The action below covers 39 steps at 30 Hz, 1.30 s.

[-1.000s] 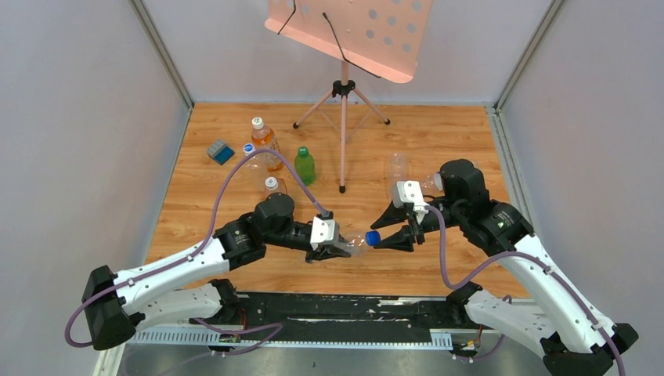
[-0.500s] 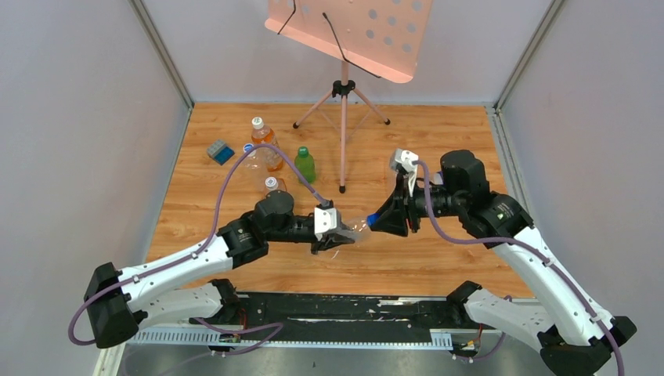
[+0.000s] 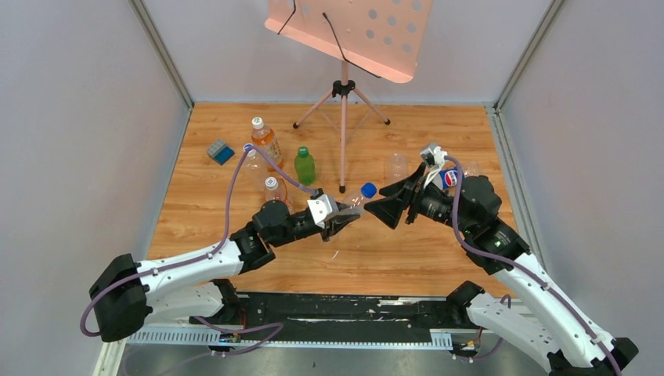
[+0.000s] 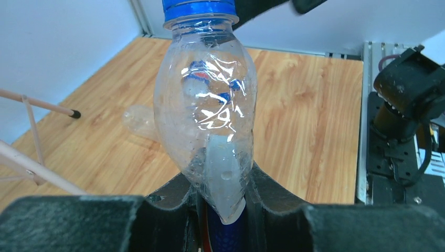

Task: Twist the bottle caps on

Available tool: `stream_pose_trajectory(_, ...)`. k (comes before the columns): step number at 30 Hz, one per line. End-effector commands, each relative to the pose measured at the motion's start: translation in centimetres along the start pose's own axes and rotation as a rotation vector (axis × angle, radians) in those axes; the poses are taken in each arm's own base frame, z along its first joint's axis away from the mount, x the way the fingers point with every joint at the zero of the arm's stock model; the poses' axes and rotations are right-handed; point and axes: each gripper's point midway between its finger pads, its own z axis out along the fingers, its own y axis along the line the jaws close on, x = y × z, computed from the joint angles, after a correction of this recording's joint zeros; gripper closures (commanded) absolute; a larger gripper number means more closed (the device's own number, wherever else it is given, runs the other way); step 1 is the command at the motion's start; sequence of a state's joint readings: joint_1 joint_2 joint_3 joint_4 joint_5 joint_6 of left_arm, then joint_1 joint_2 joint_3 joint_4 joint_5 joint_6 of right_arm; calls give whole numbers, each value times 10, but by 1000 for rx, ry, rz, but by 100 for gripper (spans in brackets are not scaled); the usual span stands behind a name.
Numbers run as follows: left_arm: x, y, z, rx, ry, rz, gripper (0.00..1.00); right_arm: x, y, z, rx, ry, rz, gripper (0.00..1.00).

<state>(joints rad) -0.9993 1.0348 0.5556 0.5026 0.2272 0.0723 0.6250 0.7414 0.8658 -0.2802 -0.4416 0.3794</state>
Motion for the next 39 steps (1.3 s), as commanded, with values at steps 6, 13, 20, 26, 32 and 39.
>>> stream_pose_trajectory(6,-32,10,14,-47,-154,-8,100,-37,1,29,-60,-233,129,29)
stream_pose_trajectory(13,-26,8,15,-40,-141,-19,100,-44,-1,34,-55,-265,121,50)
stream_pose_trajectory(20,-27,12,10,-67,-140,-28,70,-43,-13,38,-3,-254,79,100)
stream_pose_trajectory(26,-39,27,-12,-165,-99,-47,3,-63,-26,50,55,-274,-55,100)
stream_pose_trajectory(32,-52,50,-52,-309,67,-28,0,-67,-47,84,77,-210,-151,100)
stream_pose_trajectory(39,-83,85,-120,-522,243,67,0,-47,-69,138,28,-72,-209,100)
